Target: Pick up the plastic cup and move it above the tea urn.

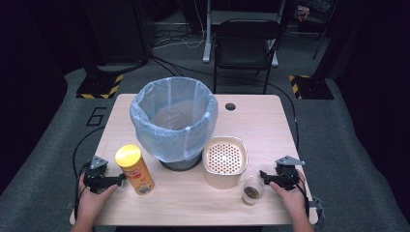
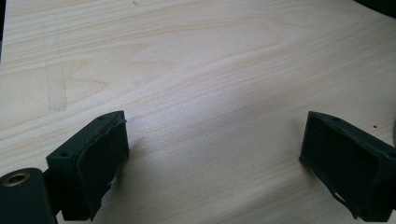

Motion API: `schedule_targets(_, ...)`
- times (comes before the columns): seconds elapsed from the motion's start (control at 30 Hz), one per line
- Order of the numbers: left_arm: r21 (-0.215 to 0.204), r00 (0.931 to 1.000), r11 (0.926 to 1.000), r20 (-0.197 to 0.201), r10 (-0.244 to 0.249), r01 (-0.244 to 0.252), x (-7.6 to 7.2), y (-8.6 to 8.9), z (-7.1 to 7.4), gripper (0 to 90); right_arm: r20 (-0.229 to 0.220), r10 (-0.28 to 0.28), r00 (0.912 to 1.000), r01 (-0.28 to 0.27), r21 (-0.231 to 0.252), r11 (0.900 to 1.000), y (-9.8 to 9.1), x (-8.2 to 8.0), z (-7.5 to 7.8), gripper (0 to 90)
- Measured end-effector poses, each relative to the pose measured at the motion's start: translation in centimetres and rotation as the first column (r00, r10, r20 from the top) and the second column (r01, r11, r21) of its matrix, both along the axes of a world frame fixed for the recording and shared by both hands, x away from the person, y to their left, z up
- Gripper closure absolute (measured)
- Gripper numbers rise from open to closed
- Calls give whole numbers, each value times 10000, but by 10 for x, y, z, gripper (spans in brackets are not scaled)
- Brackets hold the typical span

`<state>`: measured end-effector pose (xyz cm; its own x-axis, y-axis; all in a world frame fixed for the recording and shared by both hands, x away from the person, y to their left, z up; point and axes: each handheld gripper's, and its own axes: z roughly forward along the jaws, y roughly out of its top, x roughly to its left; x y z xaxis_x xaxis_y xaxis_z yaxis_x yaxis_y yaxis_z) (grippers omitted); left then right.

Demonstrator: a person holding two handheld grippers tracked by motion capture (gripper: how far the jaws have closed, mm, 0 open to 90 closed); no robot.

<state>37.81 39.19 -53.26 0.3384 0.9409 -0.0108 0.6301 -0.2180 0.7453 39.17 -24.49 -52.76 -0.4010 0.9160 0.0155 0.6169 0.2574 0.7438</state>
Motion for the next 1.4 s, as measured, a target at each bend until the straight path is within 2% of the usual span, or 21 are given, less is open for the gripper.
schedule_targets(0.07,-18,10000,10000,1,7,-7,0,0,0,75,76,66,9999,-66,49,10000,0,-1,1,247)
schedule_targets(0.2,-7,10000,10000,11,16,-16,0,0,0,75,-91,221,9997,-221,-37,9997,-1,-3,4,330)
schedule_targets(0.27,-6,10000,10000,13,20,-20,0,0,0,74,-182,324,9993,-324,-8,9995,-2,-3,5,336)
schedule_targets(0.3,-8,10000,10000,13,23,-23,0,0,0,75,-266,220,9994,-216,151,9997,-2,-5,7,336)
schedule_targets(0.37,-9,10000,10000,15,38,-38,0,0,0,74,-253,181,9995,-175,231,9996,-3,-6,11,336)
schedule_targets(0.4,-12,10000,10000,16,49,-49,0,0,0,75,-177,264,9995,-257,403,9989,-3,-9,18,343)
schedule_targets(0.47,-8,10000,10000,15,55,-55,0,-1,0,74,-74,406,9991,-402,390,9984,-4,-11,23,353)
schedule_targets(0.53,-12,10000,10000,16,72,-72,0,-1,0,74,-53,620,9981,-616,465,9970,-4,-16,37,347)
schedule_targets(0.67,-11,10000,10000,14,75,-75,0,-1,0,74,96,719,9974,-724,559,9958,-3,-23,46,327)
schedule_targets(0.87,-10,9999,9999,5,116,-116,0,-1,0,74,283,1167,9928,-1185,759,9900,0,-38,59,280)
schedule_targets(0.93,-15,9999,9999,3,133,-133,0,-1,0,74,361,1618,9862,-1647,1072,9805,2,-47,67,256)
schedule_targets(1.1,-2,9999,9999,-8,156,-156,0,-1,0,74,642,1947,9788,-2004,1005,9745,8,-59,77,236)
schedule_targets(1.13,4,9999,9999,-24,160,-160,0,-1,0,74,750,2167,9734,-2237,1025,9693,11,-64,82,210)
schedule_targets(1.17,45,9998,9999,-194,98,-97,0,-1,2,74,750,2167,9734,-2237,1025,9693,11,-64,82,210)
schedule_targets(1.2,43,9998,9999,-184,108,-107,0,-1,2,74,938,2165,9718,-2258,1039,9686,13,-67,87,210)
schedule_targets(1.27,43,9997,9999,-189,126,-125,0,-1,2,74,949,2232,9701,-2327,1040,9670,13,-68,89,210)
schedule_targets(1.3,42,9997,9999,-186,128,-127,0,-1,2,74,903,2149,9725,-2243,1119,9681,15,-68,91,209)
schedule_targets(1.4,48,9997,9999,-190,125,-124,0,-1,2,74,859,2406,9668,-2501,1264,9599,22,-73,94,176)
